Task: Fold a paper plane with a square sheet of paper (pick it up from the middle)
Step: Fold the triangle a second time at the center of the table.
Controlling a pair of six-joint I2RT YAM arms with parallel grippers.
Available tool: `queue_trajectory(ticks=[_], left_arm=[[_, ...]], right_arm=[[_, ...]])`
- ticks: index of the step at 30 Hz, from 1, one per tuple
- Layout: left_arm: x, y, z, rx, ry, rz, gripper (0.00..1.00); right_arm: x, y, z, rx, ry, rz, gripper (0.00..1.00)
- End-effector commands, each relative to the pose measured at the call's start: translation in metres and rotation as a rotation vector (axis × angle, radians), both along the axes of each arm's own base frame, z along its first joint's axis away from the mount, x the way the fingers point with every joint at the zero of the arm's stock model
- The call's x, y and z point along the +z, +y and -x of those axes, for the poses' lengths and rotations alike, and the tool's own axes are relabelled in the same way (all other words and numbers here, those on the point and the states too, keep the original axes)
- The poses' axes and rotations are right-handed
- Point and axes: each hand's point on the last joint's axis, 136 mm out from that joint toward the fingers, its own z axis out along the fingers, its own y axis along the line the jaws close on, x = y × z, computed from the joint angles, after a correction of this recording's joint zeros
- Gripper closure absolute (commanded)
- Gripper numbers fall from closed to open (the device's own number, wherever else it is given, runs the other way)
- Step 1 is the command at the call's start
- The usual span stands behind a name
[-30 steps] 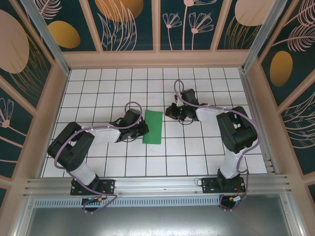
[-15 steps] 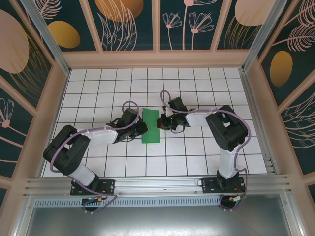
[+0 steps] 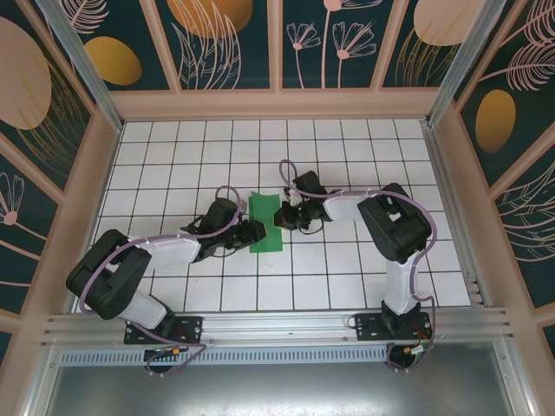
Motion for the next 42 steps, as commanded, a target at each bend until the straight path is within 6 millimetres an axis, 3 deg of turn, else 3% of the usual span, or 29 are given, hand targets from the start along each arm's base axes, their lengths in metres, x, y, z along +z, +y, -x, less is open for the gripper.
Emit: queue_trajectory(ticks=[1,8,17,23,31,34,35,42], left_arm=[[0.008,-0.005,0.006,-0.027,0.0,0.057,0.62],[0.013,-0.007,0.012,-0.051,-0.008,0.094,0.64],[0.038,-0.026,-0.007,-0.057,-0.072,0.187,0.63],[0.034,-0.029,-0.014,-0.05,-0.074,0.185,0.63],[0.019,-0.029,-0.017,-0.033,-0.046,0.165,0.6],[0.016,-0.028,-0.018,-0.023,-0.042,0.156,0.61],[0.016,-0.027,-0.018,-0.02,-0.041,0.153,0.62],[0.009,-0.024,-0.02,0.007,-0.028,0.131,0.71]], right_arm=[[-0.019,-0.006,0.005,0.0,0.033,0.07,0.97],[-0.02,-0.007,0.006,0.0,0.038,0.076,0.97],[-0.02,-0.008,0.008,0.0,0.044,0.075,0.97],[-0.015,-0.007,0.007,0.002,0.043,0.055,0.97],[0.03,-0.01,-0.011,-0.033,-0.018,-0.098,0.91],[0.046,-0.012,-0.007,-0.031,-0.052,-0.136,0.86],[0.05,-0.022,-0.014,-0.056,-0.063,-0.146,0.85],[0.061,-0.035,0.006,-0.058,-0.086,-0.202,0.72]])
